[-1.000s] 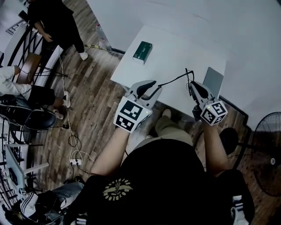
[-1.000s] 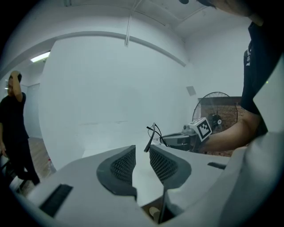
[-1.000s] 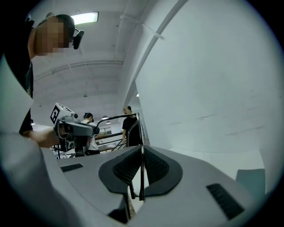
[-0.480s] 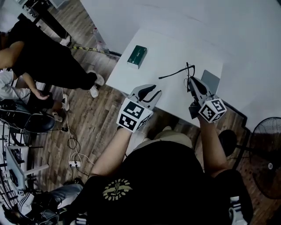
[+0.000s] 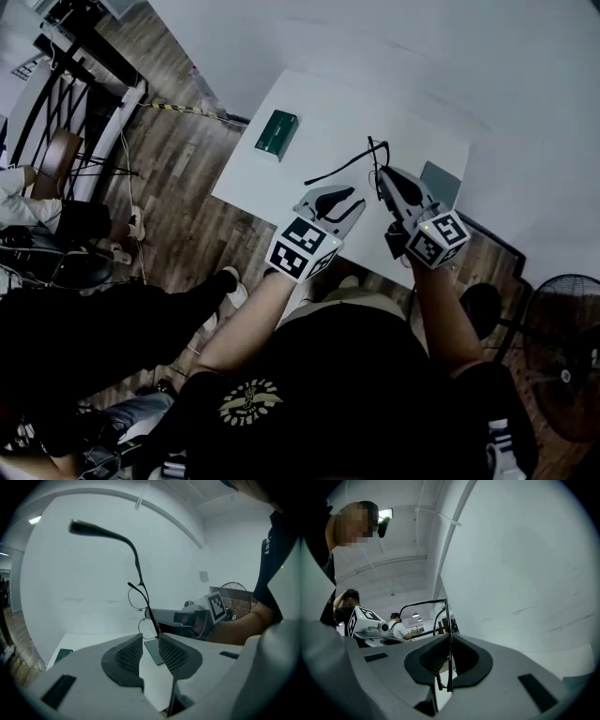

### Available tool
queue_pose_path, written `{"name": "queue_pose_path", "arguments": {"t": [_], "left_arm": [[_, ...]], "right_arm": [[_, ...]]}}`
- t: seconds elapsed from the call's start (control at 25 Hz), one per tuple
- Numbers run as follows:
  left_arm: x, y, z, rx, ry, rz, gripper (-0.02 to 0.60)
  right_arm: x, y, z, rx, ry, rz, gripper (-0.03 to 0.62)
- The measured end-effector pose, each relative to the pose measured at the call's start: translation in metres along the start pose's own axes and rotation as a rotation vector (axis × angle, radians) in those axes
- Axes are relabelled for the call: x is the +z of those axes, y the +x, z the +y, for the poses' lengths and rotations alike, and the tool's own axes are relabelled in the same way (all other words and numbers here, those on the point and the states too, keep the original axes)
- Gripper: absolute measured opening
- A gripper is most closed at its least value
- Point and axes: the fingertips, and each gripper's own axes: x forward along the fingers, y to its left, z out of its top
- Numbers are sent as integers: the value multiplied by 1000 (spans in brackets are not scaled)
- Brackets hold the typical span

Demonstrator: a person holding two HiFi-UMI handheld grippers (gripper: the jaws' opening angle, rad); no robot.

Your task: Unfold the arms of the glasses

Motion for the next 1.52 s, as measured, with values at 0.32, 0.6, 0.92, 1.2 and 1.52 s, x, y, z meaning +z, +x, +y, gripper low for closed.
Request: {"name": "queue_pose_path", "arguments": {"t": [0.32, 0.6, 0.92, 1.2, 1.52], "left_arm": [[12, 38, 6, 19, -13, 26, 92], [14, 55, 9, 62, 3, 54, 87], [12, 68, 2, 13, -15, 32, 29], [19, 70, 0, -76, 2, 5, 26], [30, 46, 20, -167, 26, -33, 26]], "right_arm": [[5, 17, -9, 75, 21, 3, 17], [2, 16, -16, 95, 10, -10, 15], [4, 5, -29, 52, 34, -30, 17], [11, -2, -44, -45, 104, -80, 15], [19, 16, -36, -125, 231, -175, 16]]}}
